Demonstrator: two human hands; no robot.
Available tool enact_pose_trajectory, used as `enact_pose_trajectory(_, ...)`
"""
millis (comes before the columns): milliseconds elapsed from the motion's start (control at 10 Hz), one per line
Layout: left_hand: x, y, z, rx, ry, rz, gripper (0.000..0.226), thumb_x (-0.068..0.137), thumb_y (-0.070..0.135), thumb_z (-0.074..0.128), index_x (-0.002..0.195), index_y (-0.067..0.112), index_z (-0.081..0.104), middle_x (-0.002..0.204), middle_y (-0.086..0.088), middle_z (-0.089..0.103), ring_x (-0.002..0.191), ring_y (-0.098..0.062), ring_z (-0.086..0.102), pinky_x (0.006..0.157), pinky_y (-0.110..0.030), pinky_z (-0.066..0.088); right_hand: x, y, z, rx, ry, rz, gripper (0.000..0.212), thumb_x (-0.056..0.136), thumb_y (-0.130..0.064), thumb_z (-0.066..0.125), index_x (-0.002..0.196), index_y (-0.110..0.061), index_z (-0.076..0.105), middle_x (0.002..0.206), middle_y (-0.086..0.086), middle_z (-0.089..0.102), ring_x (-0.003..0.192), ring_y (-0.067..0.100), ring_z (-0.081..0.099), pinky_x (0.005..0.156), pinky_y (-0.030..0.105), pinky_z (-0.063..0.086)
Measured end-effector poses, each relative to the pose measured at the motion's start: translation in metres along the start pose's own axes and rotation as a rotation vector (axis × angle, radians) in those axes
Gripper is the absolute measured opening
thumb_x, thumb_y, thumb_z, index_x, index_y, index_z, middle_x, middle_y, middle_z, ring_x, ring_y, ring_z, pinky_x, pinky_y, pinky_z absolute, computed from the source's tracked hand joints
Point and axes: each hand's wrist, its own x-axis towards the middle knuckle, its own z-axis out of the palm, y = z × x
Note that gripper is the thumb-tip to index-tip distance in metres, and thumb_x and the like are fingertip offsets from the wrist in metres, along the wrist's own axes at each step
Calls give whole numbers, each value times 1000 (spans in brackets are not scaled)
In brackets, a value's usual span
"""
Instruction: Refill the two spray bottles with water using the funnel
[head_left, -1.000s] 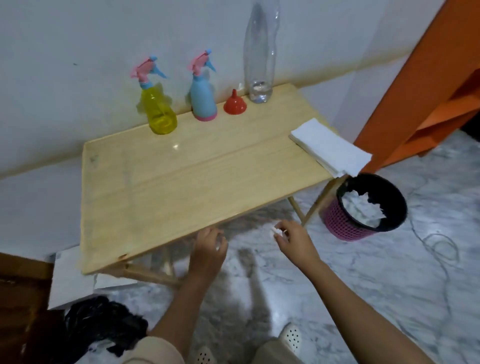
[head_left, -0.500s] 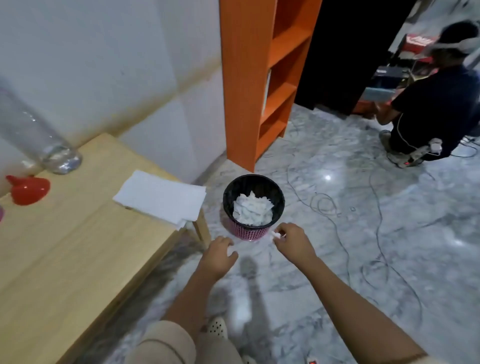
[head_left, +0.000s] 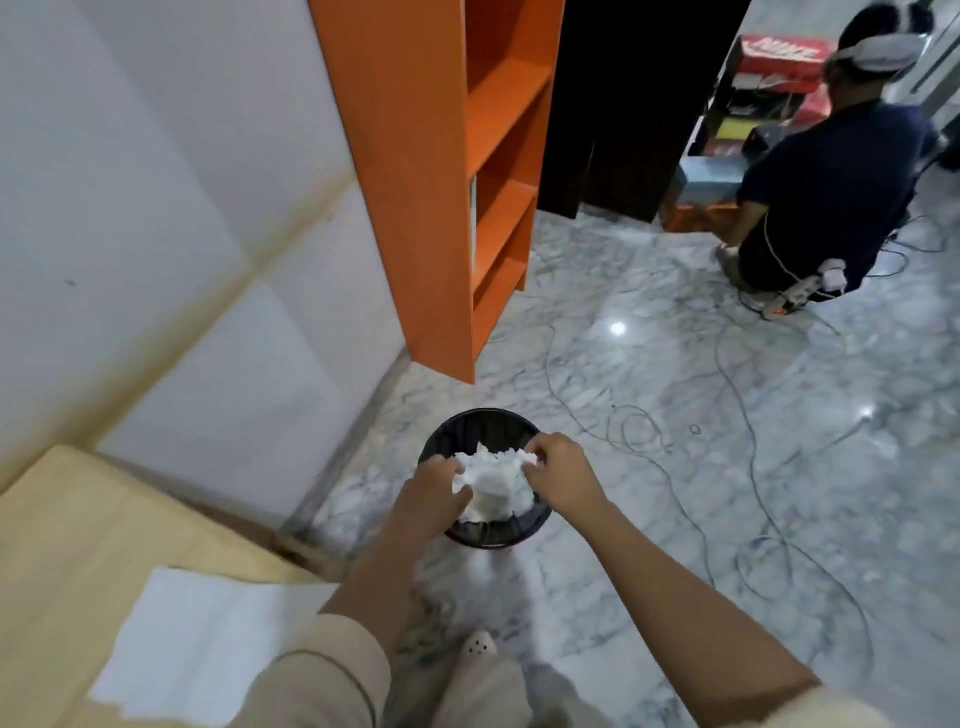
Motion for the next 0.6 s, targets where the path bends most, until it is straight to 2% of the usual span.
enact_pose_trajectory(100,20,-5,-13,20,-13,-7,24,88,24,55,97,2,55,99,-17,53,97,-32,52,79,-39,42,23,-12,1,15,3,-9,23,82,-10,60,105,-7,63,99,10,55,93,25,57,81,29,44)
enact_pose_trajectory(200,38,-9,-26,15,0,-25,24,90,22,54,104,3,57,101,-11,50,98,-26,49,78,-32,38,46,-21,0,24,-14,-5,33,85,-17,61,117,-10,60,119,10,58,104,25,57,88,31,45)
enact_pose_trajectory(400,51,-17,-38,4,-11,-42,22,90,23,52,99,4,57,98,-10,51,92,-27,51,72,-29,37,65,-25,-4,-9,-52,-6,37,89,-16,59,124,-6,57,127,12,57,115,26,56,97,37,47)
enact_pose_trajectory(600,55,-15,-41,14,-6,-51,23,93,23,51,108,6,54,107,-9,48,99,-25,48,82,-32,41,68,-18,-7,-2,-89,2,37,89,-16,58,125,-5,56,127,13,57,113,27,56,95,38,48)
